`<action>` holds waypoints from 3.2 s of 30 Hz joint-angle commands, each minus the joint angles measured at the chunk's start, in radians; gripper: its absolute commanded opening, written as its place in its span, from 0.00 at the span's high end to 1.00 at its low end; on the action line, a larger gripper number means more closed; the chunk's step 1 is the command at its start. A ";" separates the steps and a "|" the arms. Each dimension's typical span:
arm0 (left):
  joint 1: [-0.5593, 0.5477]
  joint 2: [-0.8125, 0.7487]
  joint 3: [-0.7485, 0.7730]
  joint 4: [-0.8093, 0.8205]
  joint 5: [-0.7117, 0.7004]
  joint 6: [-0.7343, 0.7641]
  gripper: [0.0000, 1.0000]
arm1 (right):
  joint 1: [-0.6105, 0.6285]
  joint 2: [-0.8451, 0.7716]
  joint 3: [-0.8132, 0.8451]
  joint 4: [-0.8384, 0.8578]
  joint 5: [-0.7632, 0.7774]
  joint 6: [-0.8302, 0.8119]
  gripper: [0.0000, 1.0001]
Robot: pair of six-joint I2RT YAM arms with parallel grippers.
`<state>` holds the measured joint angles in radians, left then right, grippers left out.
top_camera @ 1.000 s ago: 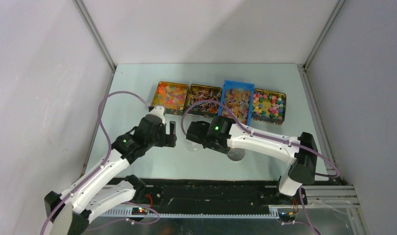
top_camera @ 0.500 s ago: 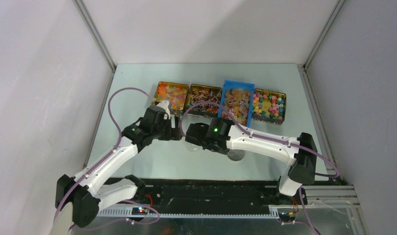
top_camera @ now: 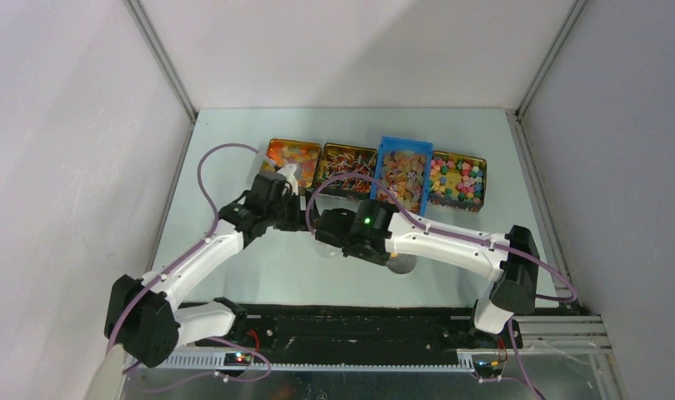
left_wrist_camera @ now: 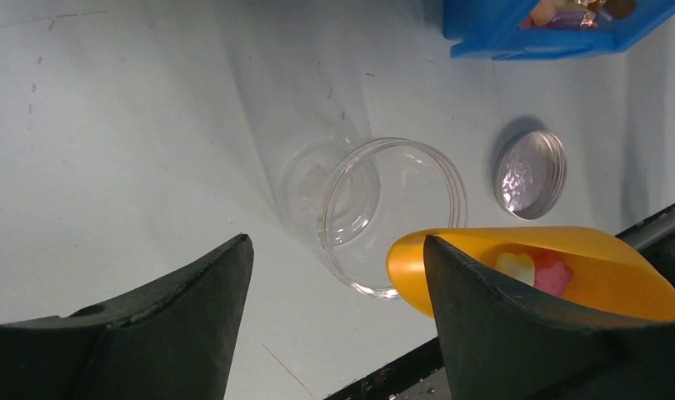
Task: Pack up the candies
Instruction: Place the fake candies in the packing bottle.
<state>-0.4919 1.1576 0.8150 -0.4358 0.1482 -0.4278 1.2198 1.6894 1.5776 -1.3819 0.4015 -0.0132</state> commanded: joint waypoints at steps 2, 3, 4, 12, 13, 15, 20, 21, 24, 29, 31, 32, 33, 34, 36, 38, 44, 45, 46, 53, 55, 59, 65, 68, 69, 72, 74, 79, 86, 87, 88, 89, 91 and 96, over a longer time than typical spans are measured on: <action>0.006 0.038 0.018 0.076 0.059 -0.007 0.21 | -0.009 -0.012 0.025 0.006 -0.011 -0.004 1.00; 0.005 0.041 0.015 0.077 0.056 -0.007 0.21 | -0.011 -0.014 0.025 0.006 -0.015 -0.004 1.00; 0.005 0.044 0.013 0.079 0.047 -0.007 0.22 | -0.014 -0.016 0.028 0.006 -0.021 -0.004 1.00; 0.005 0.072 0.004 0.079 0.007 0.002 0.23 | -0.030 -0.059 0.038 0.054 -0.087 -0.002 1.00; 0.006 0.074 0.003 0.078 0.001 0.003 0.23 | -0.031 -0.065 0.038 0.058 -0.092 -0.002 1.00; 0.005 0.077 0.002 0.076 -0.004 0.006 0.23 | -0.036 -0.070 0.038 0.067 -0.100 -0.002 1.00; 0.005 0.089 0.000 0.074 -0.016 0.012 0.23 | -0.056 -0.093 0.034 0.096 -0.135 0.000 1.00; 0.005 0.092 0.000 0.075 -0.017 0.012 0.23 | -0.062 -0.098 0.033 0.100 -0.139 0.001 1.00; 0.005 0.098 0.002 0.078 -0.018 0.013 0.23 | -0.074 -0.116 0.032 0.115 -0.160 0.004 1.00; 0.005 0.106 0.006 0.073 -0.018 0.017 0.24 | -0.090 -0.133 0.030 0.144 -0.229 -0.004 1.00; 0.004 0.101 0.006 0.071 -0.019 0.019 0.24 | -0.092 -0.129 0.029 0.144 -0.256 -0.012 1.00; 0.005 0.099 0.005 0.073 -0.021 0.018 0.24 | -0.093 -0.124 0.029 0.141 -0.258 -0.012 1.00; 0.004 0.096 0.005 0.073 -0.020 0.017 0.24 | -0.094 -0.111 0.030 0.130 -0.257 -0.010 1.00; 0.005 0.095 0.006 0.072 -0.020 0.017 0.24 | -0.095 -0.104 0.032 0.125 -0.257 -0.010 1.00; 0.005 0.093 0.006 0.070 -0.021 0.017 0.24 | -0.095 -0.084 0.039 0.104 -0.252 -0.003 1.00; 0.005 0.089 0.006 0.069 -0.024 0.019 0.24 | -0.099 -0.065 0.046 0.088 -0.245 0.006 1.00; 0.004 0.091 0.020 0.055 -0.040 0.031 0.23 | -0.151 -0.036 0.081 0.041 -0.248 0.056 1.00; 0.004 0.091 0.024 0.055 -0.039 0.031 0.23 | -0.157 -0.033 0.092 0.029 -0.246 0.061 1.00; 0.004 0.093 0.025 0.056 -0.039 0.032 0.23 | -0.169 -0.027 0.097 0.019 -0.240 0.065 1.00; 0.005 0.057 0.051 0.047 -0.037 0.036 0.22 | -0.188 -0.010 0.120 0.000 -0.263 0.057 1.00; 0.005 0.028 0.061 0.046 -0.032 0.036 0.21 | -0.182 -0.006 0.120 -0.004 -0.267 0.053 1.00; 0.006 -0.038 0.079 0.044 -0.027 0.027 0.19 | -0.164 -0.010 0.118 -0.019 -0.254 0.046 1.00; 0.005 -0.145 0.095 0.023 -0.102 0.017 0.15 | -0.146 -0.046 0.108 -0.005 -0.264 0.037 1.00; 0.006 -0.220 0.088 -0.018 -0.204 0.019 0.14 | -0.143 0.004 0.154 -0.056 -0.253 0.051 1.00; 0.006 -0.230 0.083 -0.026 -0.246 0.020 0.13 | -0.142 0.009 0.166 -0.070 -0.251 0.056 1.00; 0.005 -0.287 0.069 -0.058 -0.312 0.041 0.11 | -0.140 0.034 0.191 -0.097 -0.240 0.078 1.00; 0.005 -0.307 0.056 -0.066 -0.336 0.064 0.10 | -0.140 0.049 0.211 -0.115 -0.242 0.090 1.00; 0.005 -0.297 0.045 -0.103 -0.348 0.082 0.10 | -0.135 0.071 0.256 -0.128 -0.257 0.105 1.00; 0.004 -0.276 0.020 -0.125 -0.356 0.098 0.12 | -0.130 0.100 0.309 -0.157 -0.274 0.122 1.00; 0.004 -0.269 0.020 -0.129 -0.359 0.102 0.12 | -0.130 0.107 0.314 -0.162 -0.274 0.125 1.00; 0.004 -0.265 0.020 -0.137 -0.363 0.105 0.12 | -0.130 0.111 0.322 -0.165 -0.273 0.129 1.00; 0.004 -0.263 0.019 -0.140 -0.373 0.106 0.12 | -0.129 0.118 0.325 -0.170 -0.271 0.131 1.00; 0.004 -0.263 0.019 -0.153 -0.390 0.112 0.12 | -0.127 0.127 0.334 -0.186 -0.262 0.145 1.00; 0.004 -0.253 0.016 -0.184 -0.421 0.123 0.12 | -0.114 0.151 0.348 -0.215 -0.244 0.170 1.00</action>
<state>-0.4919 0.8989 0.8303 -0.5991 -0.2241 -0.3382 1.0889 1.8206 1.8774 -1.5452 0.1360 0.1238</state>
